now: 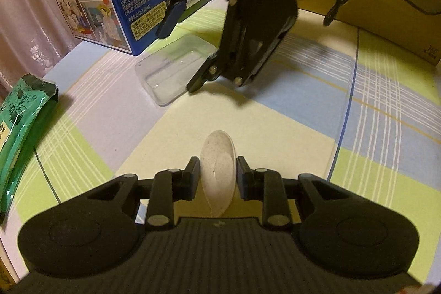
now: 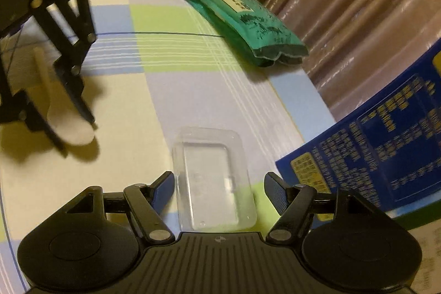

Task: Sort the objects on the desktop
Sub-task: 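Grasp the white spoon with the left tool while the right tool grasps the clear tray, then lift the white spoon with the left tool while the right tool lifts the clear tray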

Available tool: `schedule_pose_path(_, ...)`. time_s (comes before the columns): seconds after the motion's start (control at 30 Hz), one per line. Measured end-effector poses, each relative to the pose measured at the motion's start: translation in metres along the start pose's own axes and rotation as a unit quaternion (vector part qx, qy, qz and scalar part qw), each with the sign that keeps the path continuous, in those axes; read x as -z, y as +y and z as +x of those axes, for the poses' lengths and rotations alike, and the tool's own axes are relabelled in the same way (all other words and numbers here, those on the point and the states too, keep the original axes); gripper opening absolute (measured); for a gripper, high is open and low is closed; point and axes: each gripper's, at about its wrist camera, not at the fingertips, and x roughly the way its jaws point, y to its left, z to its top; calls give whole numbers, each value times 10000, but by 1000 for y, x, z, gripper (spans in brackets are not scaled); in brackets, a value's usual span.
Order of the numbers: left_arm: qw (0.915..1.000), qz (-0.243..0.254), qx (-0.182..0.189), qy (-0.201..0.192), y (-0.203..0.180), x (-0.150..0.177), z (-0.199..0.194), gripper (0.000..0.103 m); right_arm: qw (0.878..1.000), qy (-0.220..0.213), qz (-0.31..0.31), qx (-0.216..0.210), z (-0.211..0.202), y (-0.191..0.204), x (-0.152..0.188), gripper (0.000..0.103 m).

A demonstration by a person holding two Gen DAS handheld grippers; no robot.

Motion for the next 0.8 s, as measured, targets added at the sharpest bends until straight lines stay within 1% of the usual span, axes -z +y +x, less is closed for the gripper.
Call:
schedule_pose_path(0.07, 10000, -26, 13, -36, -1, 2, -3, 23, 9994, -58, 320, -79, 2, -5, -1, 69)
schedule_pose_path(0.23, 9995, -239, 88, -176, 5, 8, -2, 23, 9934, -106, 1123, -229, 6, -19, 3, 69)
schedule_pose_path(0.33, 9991, -352, 102, -205, 9, 8, 0, 23, 9841, -25, 1736, -366, 7, -28, 7, 69)
schedule_pose_path(0.4, 9989, -431, 76, -196, 9, 7, 1, 23, 9737, 43, 2228, -478, 7, -33, 11, 68)
schedule_pose_path(0.47, 9983, -551, 8, -175, 7, 7, 0, 23, 9643, 58, 2586, -566, 4, -34, 13, 54)
schedule_pose_path(0.5, 9981, -603, -32, -155, 6, 7, 0, 23, 9618, 116, 2688, -510, 2, -32, 13, 54)
schedule_pose_path(0.6, 9971, -738, -159, -55, -4, 5, -1, 23, 9596, 296, 2772, -395, -11, -16, 15, 53)
schedule_pose_path(0.73, 9941, -1027, -309, 145, -29, 2, -6, 23, 9524, 518, 2999, -171, -42, 15, 28, 53)
schedule_pose_path(0.77, 9938, -1062, -292, 170, -37, 2, -7, 23, 9500, 556, 3071, -93, -53, 24, 33, 53)
schedule_pose_path(0.8, 9932, -1109, -291, 185, -47, 3, -9, 23, 9434, 576, 3265, -13, -66, 35, 40, 53)
